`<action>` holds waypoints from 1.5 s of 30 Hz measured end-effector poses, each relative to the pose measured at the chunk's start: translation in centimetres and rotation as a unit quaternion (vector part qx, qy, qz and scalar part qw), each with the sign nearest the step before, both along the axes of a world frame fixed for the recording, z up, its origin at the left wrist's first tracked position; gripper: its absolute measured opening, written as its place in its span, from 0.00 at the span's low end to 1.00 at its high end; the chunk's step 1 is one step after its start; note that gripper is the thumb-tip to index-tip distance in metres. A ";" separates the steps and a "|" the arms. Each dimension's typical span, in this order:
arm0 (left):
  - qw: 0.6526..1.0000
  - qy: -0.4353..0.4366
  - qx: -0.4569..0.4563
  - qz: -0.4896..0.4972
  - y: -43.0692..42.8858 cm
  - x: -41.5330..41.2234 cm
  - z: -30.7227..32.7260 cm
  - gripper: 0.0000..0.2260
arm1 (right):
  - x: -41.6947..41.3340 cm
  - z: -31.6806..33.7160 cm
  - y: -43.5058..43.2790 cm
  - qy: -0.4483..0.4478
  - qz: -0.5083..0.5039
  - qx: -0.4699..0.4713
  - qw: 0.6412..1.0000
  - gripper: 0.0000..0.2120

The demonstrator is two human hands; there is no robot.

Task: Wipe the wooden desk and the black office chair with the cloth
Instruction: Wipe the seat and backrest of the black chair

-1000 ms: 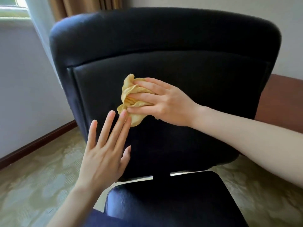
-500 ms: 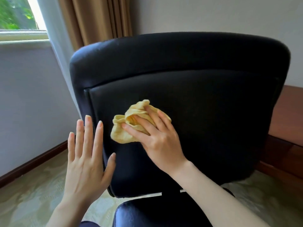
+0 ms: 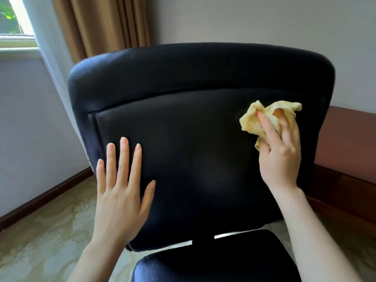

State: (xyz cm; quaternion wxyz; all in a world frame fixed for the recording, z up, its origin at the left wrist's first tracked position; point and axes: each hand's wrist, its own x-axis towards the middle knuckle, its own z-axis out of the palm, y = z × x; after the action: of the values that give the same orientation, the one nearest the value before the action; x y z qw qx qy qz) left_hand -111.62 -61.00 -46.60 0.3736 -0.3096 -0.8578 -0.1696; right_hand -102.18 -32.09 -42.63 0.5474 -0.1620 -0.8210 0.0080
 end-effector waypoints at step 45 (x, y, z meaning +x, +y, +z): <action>0.886 -0.262 0.096 -0.371 -8.3 -11.1 13.3 0.36 | -15.8 15.7 -24.1 -0.130 0.081 -0.090 0.984 0.16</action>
State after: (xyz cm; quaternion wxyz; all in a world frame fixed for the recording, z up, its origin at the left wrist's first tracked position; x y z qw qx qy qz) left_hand -122.71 -69.30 -33.33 0.0733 -0.5120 -0.7267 -0.4521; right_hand -118.01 -56.19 -26.91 0.4168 -0.1431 -0.8915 0.1048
